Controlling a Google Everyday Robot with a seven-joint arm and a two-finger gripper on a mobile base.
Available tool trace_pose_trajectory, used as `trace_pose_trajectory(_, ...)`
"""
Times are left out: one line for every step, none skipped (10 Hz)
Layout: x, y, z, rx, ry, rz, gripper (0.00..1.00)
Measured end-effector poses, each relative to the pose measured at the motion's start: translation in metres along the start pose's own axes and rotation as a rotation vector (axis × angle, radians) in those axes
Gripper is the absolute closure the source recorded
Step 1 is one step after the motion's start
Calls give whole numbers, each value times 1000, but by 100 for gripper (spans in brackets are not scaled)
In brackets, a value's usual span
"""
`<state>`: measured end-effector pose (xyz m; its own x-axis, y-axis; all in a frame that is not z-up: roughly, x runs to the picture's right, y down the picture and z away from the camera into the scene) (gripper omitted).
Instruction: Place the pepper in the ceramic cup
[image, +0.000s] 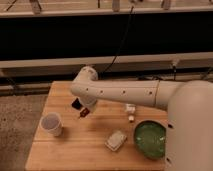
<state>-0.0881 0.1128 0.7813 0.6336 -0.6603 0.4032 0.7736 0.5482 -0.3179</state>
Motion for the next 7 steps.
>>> trace_pose_trajectory(-1,-2,-1,1,7,-1,100)
trace_pose_trajectory(0,-1,-3,1,17,0,100)
trace_pose_trajectory(-2,-2,-4,4,23,-5,100)
trace_pose_trajectory(-5,-5,-6,7,29,-10,100)
trace_pose_trajectory(-9,-11,-8,13,39,-16,100)
trace_pose_trajectory(-14,-14,-10,20,51,-23,100)
trace_pose_trajectory(-15,-14,-12,26,64,-26,100)
